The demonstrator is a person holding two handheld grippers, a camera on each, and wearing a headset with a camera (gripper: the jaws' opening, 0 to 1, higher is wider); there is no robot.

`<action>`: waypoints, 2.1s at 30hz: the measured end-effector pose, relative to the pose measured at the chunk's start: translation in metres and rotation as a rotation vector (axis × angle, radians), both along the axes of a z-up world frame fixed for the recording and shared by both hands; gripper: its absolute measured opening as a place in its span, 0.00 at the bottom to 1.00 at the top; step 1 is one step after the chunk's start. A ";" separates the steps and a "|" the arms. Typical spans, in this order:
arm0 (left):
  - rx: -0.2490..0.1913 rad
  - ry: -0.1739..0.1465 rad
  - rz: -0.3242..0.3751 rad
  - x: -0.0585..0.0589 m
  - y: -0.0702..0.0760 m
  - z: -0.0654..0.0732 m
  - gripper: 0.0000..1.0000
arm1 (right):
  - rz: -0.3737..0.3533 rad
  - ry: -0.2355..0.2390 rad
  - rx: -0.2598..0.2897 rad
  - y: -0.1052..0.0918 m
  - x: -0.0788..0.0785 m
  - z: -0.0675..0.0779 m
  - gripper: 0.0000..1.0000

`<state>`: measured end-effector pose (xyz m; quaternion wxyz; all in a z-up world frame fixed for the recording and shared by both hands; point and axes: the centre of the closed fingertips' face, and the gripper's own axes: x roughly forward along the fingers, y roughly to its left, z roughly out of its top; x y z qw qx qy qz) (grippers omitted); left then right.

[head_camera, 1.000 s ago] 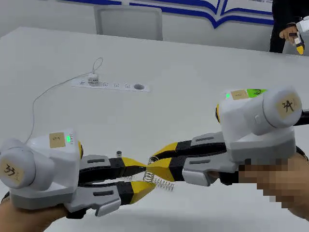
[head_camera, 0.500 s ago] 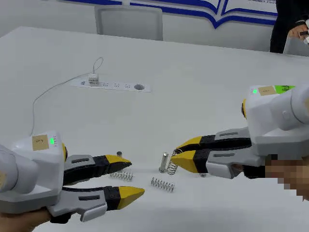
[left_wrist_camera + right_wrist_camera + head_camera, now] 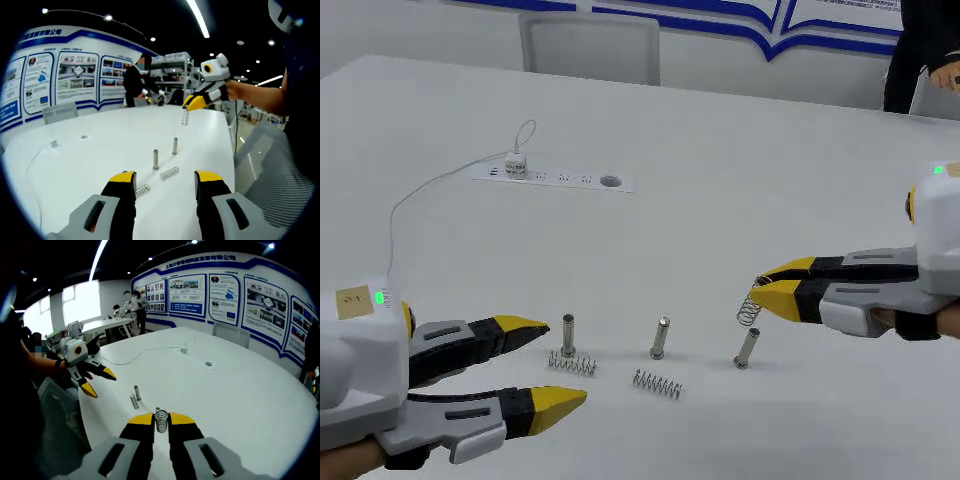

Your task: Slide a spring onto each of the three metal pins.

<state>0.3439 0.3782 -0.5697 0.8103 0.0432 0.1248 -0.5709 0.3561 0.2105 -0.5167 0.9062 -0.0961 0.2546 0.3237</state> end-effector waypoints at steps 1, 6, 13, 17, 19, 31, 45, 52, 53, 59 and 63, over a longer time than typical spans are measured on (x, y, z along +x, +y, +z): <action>0.000 0.000 0.008 0.001 0.002 0.000 0.48 | -0.010 -0.003 -0.003 -0.003 0.002 -0.001 0.11; 0.000 0.003 0.035 0.004 0.010 0.000 0.50 | -0.067 -0.003 -0.017 -0.014 0.012 -0.009 0.11; -0.001 0.007 0.050 0.005 0.013 -0.002 0.51 | -0.106 0.007 -0.025 -0.024 0.020 -0.024 0.11; 0.000 0.010 0.052 0.005 0.012 -0.002 0.51 | -0.122 0.010 -0.034 -0.027 0.023 -0.035 0.11; 0.001 0.011 0.052 0.004 0.012 -0.003 0.51 | -0.129 0.017 -0.035 -0.029 0.024 -0.041 0.11; 0.012 0.021 0.058 0.004 0.013 -0.007 0.50 | -0.149 0.044 -0.032 -0.036 0.026 -0.060 0.12; 0.019 0.024 0.058 0.004 0.011 -0.008 0.49 | -0.140 0.065 -0.048 -0.035 0.028 -0.083 0.12; 0.022 0.022 0.060 0.005 0.012 -0.007 0.49 | -0.142 0.080 -0.056 -0.038 0.030 -0.097 0.12; 0.022 0.022 0.061 0.005 0.012 -0.007 0.49 | -0.143 0.085 -0.058 -0.038 0.030 -0.100 0.12; 0.021 0.023 0.061 0.005 0.012 -0.008 0.49 | -0.145 0.106 -0.074 -0.039 0.028 -0.109 0.12; 0.017 0.023 0.060 0.005 0.011 -0.007 0.49 | -0.145 0.121 -0.087 -0.040 0.027 -0.115 0.12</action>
